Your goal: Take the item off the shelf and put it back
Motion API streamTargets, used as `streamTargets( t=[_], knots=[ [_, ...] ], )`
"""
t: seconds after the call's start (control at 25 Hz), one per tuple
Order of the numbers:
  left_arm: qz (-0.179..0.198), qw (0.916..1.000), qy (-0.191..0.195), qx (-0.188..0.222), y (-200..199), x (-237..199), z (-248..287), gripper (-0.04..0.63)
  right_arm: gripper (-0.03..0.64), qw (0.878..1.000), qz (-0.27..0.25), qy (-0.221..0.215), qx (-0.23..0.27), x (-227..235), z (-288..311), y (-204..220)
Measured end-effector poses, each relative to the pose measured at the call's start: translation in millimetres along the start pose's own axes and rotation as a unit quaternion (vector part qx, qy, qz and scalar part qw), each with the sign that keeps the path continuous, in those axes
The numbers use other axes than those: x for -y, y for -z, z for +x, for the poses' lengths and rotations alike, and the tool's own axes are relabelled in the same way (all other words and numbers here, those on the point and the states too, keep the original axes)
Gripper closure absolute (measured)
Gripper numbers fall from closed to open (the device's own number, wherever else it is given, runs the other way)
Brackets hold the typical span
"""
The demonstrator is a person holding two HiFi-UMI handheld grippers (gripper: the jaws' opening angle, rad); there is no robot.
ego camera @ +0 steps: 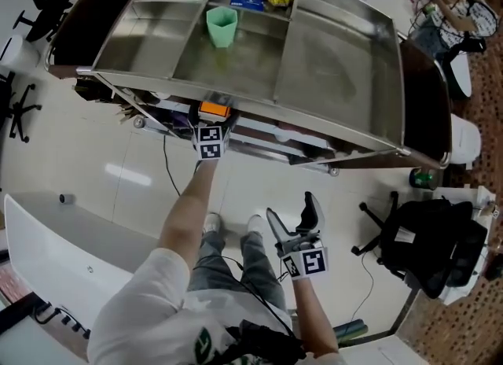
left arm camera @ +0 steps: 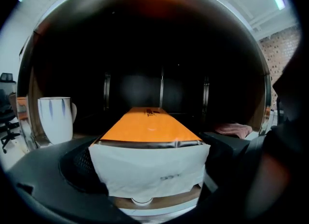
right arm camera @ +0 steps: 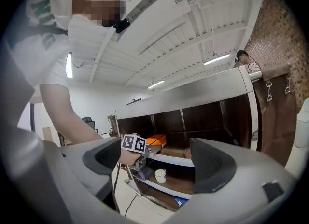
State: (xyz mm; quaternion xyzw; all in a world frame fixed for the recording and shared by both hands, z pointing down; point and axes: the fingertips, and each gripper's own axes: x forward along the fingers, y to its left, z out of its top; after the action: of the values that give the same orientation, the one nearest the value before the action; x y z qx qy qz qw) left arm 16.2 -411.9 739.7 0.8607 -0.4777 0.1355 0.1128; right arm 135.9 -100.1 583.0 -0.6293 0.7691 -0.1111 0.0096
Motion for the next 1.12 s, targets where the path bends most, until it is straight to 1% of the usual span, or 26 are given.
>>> streamTargets(
  t=[0.04,0.12,0.16,0.24,0.28,0.36,0.44,0.6,0.68,0.76,0.88,1.0,1.12],
  knots=[
    [0.002,0.9999,0.010,-0.014,2,3,3,0.000,0.147,1.000,0.001,0.000,-0.001,0,-1,1],
    [0.004,0.9984,0.038,-0.041,4,9,5,0.121,0.146,1.000,0.006,0.000,-0.004,0,-3,1],
    [0.005,0.9975,0.052,-0.047,2,12,4,0.144,0.146,1.000,0.011,0.002,-0.002,0,-3,0],
    [0.018,0.9970,0.066,-0.036,-11,17,4,0.164,0.146,1.000,0.019,0.003,0.006,2,-2,-7],
    [0.024,0.9972,0.067,-0.024,-19,19,3,0.169,0.146,1.000,0.019,0.002,0.010,3,0,-10],
    [0.021,0.9977,0.064,-0.001,-33,22,0,0.170,0.146,1.000,0.015,-0.004,0.012,0,2,-12],
    [0.018,0.9978,0.062,0.009,-40,25,-9,0.175,0.146,1.000,0.013,-0.011,0.013,-5,4,-12],
    [0.028,0.9976,0.063,0.000,-33,32,-37,0.175,0.146,0.999,0.015,-0.024,0.025,-16,9,-19],
    [0.024,0.9979,0.060,-0.002,-28,33,-59,0.175,0.146,0.999,0.012,-0.030,0.032,-21,10,-26],
    [0.023,0.9980,0.058,-0.003,-23,37,-85,0.175,0.146,0.999,0.005,-0.034,0.039,-24,10,-32],
    [0.032,0.9981,0.053,-0.008,-18,43,-126,0.175,0.146,0.998,0.005,-0.033,0.053,-26,9,-41],
    [0.036,0.9986,0.037,-0.010,-21,42,-167,0.175,0.146,0.997,0.009,-0.041,0.066,-32,13,-48],
    [0.035,0.9989,0.032,-0.005,-25,45,-205,0.175,0.146,0.996,0.014,-0.051,0.074,-37,13,-52]
  ],
)
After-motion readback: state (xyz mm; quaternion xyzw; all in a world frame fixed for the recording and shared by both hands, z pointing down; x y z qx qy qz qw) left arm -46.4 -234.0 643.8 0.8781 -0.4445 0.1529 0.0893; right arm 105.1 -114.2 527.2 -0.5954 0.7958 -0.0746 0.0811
